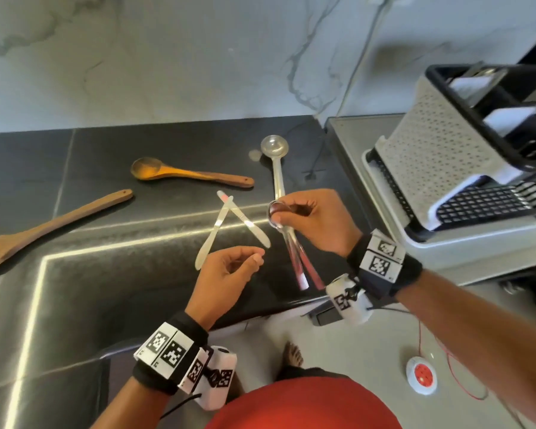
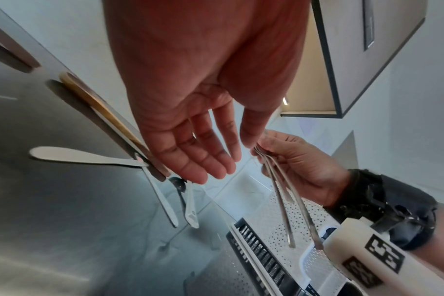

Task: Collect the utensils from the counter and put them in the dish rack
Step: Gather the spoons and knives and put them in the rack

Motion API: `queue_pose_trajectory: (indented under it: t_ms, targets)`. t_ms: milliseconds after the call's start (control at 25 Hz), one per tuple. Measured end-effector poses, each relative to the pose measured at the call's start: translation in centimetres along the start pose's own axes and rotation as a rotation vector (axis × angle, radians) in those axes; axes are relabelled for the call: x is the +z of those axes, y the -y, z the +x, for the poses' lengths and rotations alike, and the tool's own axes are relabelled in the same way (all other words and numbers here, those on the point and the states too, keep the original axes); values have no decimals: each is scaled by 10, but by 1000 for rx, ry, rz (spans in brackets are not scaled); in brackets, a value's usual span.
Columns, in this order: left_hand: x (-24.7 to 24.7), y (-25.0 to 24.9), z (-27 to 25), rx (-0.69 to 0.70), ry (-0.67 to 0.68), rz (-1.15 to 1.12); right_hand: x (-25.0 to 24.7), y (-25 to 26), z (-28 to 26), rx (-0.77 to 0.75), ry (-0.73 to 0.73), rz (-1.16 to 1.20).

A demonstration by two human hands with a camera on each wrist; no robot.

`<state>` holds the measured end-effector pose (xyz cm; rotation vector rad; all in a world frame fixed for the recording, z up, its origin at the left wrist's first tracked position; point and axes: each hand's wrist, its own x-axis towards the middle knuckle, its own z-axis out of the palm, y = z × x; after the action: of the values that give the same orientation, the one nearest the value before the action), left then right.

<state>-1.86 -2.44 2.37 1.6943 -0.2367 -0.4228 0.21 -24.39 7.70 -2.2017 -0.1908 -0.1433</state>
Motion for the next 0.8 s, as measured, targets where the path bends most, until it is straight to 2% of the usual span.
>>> queue_pose_trajectory:
  t_ms: [120, 200, 400, 480, 640, 800]
  targets:
    - [21, -16, 20, 66, 40, 34, -84, 21, 6, -16, -29, -300]
    - [39, -29, 36, 120, 62, 57, -142, 34, 14, -10, -77, -416]
    - [117, -73, 82, 279, 160, 141, -288, 35, 15, -28, -135, -800]
    - [155, -94, 100, 335, 168, 145, -337, 18, 10, 7, -86, -896]
    - [224, -134, 131, 390, 155, 121, -404, -32, 2, 83, 131, -1049]
    - [281, -155, 162, 396, 100, 107, -443, -64, 14, -3, 250, -1116]
